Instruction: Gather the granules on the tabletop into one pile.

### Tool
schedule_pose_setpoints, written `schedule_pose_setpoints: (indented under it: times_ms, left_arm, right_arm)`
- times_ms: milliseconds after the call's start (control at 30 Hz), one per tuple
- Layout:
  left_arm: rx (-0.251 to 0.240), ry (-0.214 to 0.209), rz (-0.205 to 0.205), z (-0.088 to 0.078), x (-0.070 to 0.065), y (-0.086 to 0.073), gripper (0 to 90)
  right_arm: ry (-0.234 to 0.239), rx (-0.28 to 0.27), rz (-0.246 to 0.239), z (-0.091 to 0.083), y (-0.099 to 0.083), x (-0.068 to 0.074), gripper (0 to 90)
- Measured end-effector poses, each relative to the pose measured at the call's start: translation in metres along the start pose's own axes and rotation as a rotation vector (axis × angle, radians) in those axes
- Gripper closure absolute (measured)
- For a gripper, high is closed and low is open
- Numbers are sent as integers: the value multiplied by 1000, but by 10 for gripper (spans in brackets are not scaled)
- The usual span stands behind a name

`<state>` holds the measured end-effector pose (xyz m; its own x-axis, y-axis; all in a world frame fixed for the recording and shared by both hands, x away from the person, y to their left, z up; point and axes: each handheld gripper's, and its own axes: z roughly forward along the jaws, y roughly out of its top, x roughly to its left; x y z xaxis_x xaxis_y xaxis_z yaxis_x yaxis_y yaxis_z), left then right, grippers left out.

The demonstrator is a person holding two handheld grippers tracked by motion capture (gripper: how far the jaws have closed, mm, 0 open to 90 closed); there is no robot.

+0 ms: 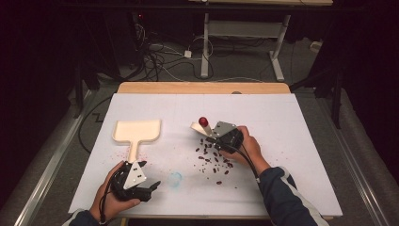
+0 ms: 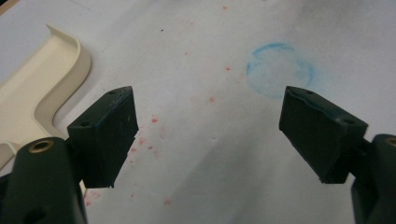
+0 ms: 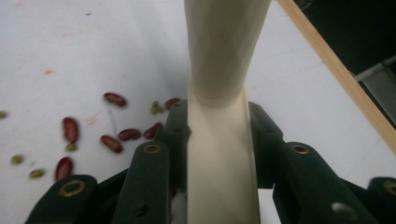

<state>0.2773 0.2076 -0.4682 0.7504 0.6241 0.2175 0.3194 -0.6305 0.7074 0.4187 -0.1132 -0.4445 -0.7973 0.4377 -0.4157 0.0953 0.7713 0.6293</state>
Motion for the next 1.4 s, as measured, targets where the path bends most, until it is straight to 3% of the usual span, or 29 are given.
schedule_pose_setpoints:
  times_ms: [67,133,200,367,533,633,667,867,1133,1267,1400]
  left_arm:
    - [-3,5,9,0,0,0,186]
    - [0,3,11,1,-1,1,186]
    - [1,2,13,1,-1,1,186]
    - [10,-3,20,2,-2,1,186]
    - [19,-8,28,2,-4,2,187]
    - [22,-9,35,2,-5,2,187]
    - [22,-10,36,2,-6,2,187]
    - [22,-7,43,1,-6,2,188]
    - [19,-3,41,0,-6,2,188]
    - [17,0,40,0,-6,3,188]
    - [10,4,42,-2,-6,2,188]
  right_arm:
    - [8,-4,-20,-3,-3,3,672]
    - [35,-46,4,-8,-7,6,672]
    - [65,-71,-5,-14,-11,8,672]
    - [140,-105,-87,-29,-24,16,670]
    - [180,-124,-95,-45,-33,19,671]
    - [165,-134,-90,-52,-35,21,672]
    - [171,-130,-112,-53,-36,20,673]
    - [135,-144,-131,-63,-35,18,676]
    - [55,-206,-64,-84,-33,7,676]
    - [83,-236,-3,-101,-28,4,676]
    - [172,-195,49,-116,-21,9,676]
